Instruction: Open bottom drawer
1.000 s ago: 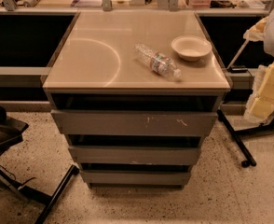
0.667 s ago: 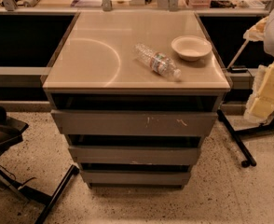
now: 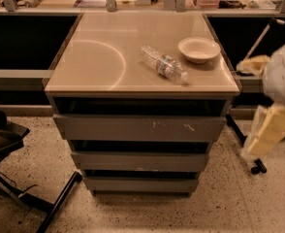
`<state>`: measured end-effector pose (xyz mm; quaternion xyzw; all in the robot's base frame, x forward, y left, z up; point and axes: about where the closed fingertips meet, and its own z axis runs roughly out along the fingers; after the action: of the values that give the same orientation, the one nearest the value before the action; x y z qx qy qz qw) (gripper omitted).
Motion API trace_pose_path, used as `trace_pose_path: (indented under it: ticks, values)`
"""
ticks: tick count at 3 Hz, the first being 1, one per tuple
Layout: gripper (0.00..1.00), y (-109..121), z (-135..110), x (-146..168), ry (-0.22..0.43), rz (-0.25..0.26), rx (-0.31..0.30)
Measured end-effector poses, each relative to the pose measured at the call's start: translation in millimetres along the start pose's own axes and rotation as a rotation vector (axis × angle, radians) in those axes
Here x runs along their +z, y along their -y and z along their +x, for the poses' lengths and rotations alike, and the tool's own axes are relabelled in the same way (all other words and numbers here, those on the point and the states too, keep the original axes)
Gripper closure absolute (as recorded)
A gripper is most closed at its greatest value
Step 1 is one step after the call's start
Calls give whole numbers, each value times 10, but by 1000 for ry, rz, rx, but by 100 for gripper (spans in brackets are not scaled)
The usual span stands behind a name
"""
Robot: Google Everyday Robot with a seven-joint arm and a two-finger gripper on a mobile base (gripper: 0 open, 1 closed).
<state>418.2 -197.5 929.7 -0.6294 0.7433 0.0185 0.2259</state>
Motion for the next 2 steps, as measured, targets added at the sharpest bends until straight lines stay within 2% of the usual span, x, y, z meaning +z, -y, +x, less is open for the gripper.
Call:
trace_pose_path:
  ticks: [1,2]
  values:
    - [0,-403,94,726,177,-57,15]
    - [0,-872,326,1554,281,-103,119]
